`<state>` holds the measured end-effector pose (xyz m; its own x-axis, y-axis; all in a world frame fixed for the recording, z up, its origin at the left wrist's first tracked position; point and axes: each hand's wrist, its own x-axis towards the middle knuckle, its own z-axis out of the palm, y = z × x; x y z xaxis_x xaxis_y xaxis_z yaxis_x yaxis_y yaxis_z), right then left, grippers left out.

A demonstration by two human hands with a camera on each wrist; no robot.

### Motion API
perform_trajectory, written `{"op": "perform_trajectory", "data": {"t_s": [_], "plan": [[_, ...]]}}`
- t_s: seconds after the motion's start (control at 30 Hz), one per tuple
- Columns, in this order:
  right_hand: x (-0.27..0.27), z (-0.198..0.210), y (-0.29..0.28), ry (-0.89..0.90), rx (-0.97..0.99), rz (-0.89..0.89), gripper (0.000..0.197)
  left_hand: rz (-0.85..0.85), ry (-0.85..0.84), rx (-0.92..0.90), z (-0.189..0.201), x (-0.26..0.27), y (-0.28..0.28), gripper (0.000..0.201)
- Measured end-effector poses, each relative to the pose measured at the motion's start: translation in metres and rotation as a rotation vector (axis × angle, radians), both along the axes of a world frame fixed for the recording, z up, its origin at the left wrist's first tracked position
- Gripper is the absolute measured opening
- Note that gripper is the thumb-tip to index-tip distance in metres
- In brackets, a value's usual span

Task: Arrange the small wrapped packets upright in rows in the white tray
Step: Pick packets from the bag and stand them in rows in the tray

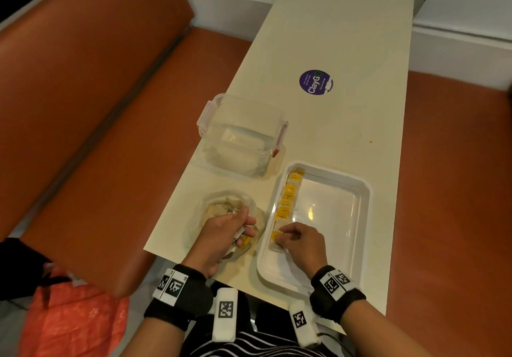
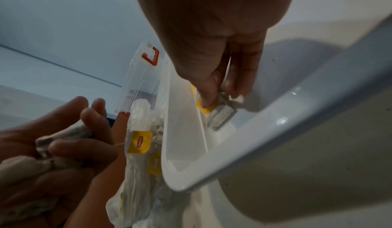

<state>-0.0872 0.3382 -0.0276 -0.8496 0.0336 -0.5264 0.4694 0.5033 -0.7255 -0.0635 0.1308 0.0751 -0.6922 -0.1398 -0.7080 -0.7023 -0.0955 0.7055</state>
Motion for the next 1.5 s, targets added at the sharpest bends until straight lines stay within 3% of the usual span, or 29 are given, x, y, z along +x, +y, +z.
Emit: {"op": "perform_trajectory", "data": {"t_s": [0.27,0.4,0.53,0.67,0.8,0.9,1.03,1.2,1.37,1.5], "plan": [[-0.001,0.000,-0.002,0.032,-0.012,-0.009,0.013,-0.025,-0.002,-0.001,-0.003,-0.003,-0.001,0.041],[-0.003,0.004,0.001,0.018,-0.025,-0.023,0.023,-0.029,-0.012,0.015,-0.005,-0.005,0.003,0.044],[-0.006,0.019,0.005,0.079,0.040,0.043,0.035,0.033,-0.016,0.183,-0.008,-0.007,0.009,0.058],[-0.012,0.070,0.008,0.179,-0.119,0.062,0.020,0.082,-0.013,0.371,-0.007,-0.009,0.014,0.074],[-0.012,0.118,0.007,0.338,-0.169,0.315,0.025,0.022,-0.008,0.453,-0.005,-0.010,0.020,0.087],[-0.014,0.116,0.005,0.457,0.000,0.523,0.032,-0.015,-0.045,0.487,-0.008,-0.010,0.025,0.092],[-0.019,0.113,0.006,0.447,0.059,0.578,0.022,-0.111,-0.037,0.473,-0.007,-0.010,0.027,0.095],[-0.021,0.112,0.011,0.293,-0.125,0.424,0.010,-0.159,0.002,0.442,0.000,-0.007,0.025,0.081],[-0.022,0.112,0.021,0.106,-0.358,0.256,0.008,-0.184,0.112,0.316,0.004,-0.005,0.023,0.038],[-0.023,0.111,0.030,-0.039,-0.510,0.137,0.011,-0.121,0.126,0.309,0.003,-0.004,0.019,0.031]]}}
